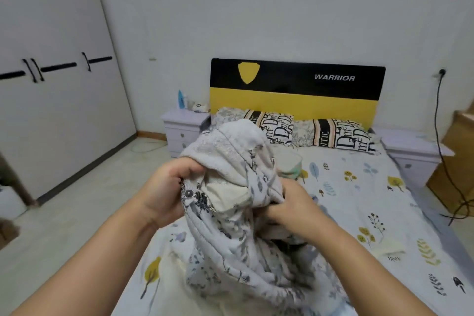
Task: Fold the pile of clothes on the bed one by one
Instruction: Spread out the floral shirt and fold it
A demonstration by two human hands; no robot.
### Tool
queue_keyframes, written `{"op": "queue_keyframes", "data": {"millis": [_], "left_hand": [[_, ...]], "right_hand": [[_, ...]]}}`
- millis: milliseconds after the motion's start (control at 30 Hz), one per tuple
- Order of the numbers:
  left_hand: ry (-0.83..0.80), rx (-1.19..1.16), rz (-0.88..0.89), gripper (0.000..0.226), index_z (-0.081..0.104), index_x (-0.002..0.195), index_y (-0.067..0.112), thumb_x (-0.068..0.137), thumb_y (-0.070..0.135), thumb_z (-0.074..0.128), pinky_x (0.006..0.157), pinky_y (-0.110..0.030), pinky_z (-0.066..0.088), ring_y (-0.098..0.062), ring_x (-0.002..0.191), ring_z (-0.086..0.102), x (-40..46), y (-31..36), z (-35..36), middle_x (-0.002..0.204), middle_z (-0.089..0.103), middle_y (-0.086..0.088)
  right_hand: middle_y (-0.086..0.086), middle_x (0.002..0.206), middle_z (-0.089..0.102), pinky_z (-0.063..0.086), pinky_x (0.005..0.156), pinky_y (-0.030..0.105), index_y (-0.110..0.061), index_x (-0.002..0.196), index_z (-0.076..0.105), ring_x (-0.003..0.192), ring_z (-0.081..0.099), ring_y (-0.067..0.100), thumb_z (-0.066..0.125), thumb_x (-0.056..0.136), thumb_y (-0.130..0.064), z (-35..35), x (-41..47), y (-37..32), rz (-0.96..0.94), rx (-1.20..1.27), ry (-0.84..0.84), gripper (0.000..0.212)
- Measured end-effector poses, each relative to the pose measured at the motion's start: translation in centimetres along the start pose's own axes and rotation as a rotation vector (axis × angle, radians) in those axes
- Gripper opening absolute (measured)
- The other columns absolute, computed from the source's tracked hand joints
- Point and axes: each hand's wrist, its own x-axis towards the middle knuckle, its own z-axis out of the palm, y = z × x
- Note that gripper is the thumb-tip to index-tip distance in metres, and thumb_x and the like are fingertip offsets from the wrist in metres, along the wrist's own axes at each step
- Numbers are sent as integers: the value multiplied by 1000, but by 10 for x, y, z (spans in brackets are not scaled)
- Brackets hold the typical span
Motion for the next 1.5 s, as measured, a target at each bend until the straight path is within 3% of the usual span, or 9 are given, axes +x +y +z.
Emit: {"op": "queue_keyframes", "data": {"millis": [100, 200, 333, 533, 733, 900, 1200, 1333, 1500], "left_hand": [[100, 120, 82, 39, 67, 89, -2, 57, 4, 46, 63, -30, 57, -26, 74, 68, -8, 13, -17, 84, 71, -17], [78, 306, 163, 47, 59, 106, 6, 60, 4, 54, 67, -27, 53, -22, 81, 65, -22, 24, -21, 97, 68, -13], [103, 609, 199, 42, 56, 110, 18, 71, 16, 71, 81, -33, 50, -19, 85, 66, -34, 28, -4, 101, 71, -8], [206, 540, 406, 13, 62, 84, 13, 81, 0, 62, 50, -17, 50, -7, 55, 61, -44, 39, 21, 65, 67, 2], [224, 642, 653, 23, 59, 77, 20, 83, -3, 60, 55, -14, 49, 0, 58, 59, -48, 52, 51, 61, 63, 13], [281, 593, 699, 24, 57, 77, 23, 86, 1, 59, 64, -27, 49, -10, 64, 56, -41, 73, 52, 68, 60, 6], [576, 638, 487, 13, 54, 89, 20, 90, 7, 55, 67, -29, 48, -14, 71, 56, -17, 62, -19, 80, 58, 0], [612, 706, 316, 13, 52, 99, 7, 91, 16, 57, 75, -40, 48, -25, 77, 57, -12, 40, -45, 85, 59, -10], [598, 711, 261, 13, 54, 80, 14, 93, 15, 54, 76, -40, 46, -24, 70, 56, -9, 24, -46, 76, 59, -9]], "right_hand": [[-8, 66, 62, 39, 51, 13, -26, 72, 60, 64, 56, 11, 63, 70, 1, -2, -9, -14, -12, -114, 170, 27], [-9, 52, 51, 30, 39, 14, -30, 60, 50, 49, 46, 5, 60, 71, -3, -6, -20, -30, -21, -225, 222, 31], [0, 67, 63, 34, 42, 23, -19, 82, 62, 58, 56, 18, 57, 74, -9, -3, -28, -50, 20, -312, 211, 13], [-1, 76, 60, 44, 54, 31, -23, 87, 53, 71, 58, 20, 61, 76, -20, -1, -49, -56, -17, -460, 217, 14], [-14, 131, 39, 36, 100, 31, -36, 138, 23, 125, 35, 11, 76, 70, -44, 7, -80, 5, 138, -423, 170, 87], [-3, 78, 56, 41, 59, 25, -22, 77, 51, 83, 57, 21, 62, 80, -15, 5, -100, 51, 464, -373, 106, 14], [3, 51, 48, 37, 38, 18, -12, 66, 55, 33, 41, 10, 58, 83, -2, -63, -122, 24, 491, 215, 207, 20], [5, 52, 56, 34, 38, 16, -11, 50, 63, 40, 50, 15, 62, 84, -11, -79, -134, 6, 481, 371, 151, 34], [7, 75, 74, 49, 47, 19, -11, 74, 76, 61, 70, 18, 58, 89, -27, -77, -140, 1, 541, 638, 170, 28]]}}
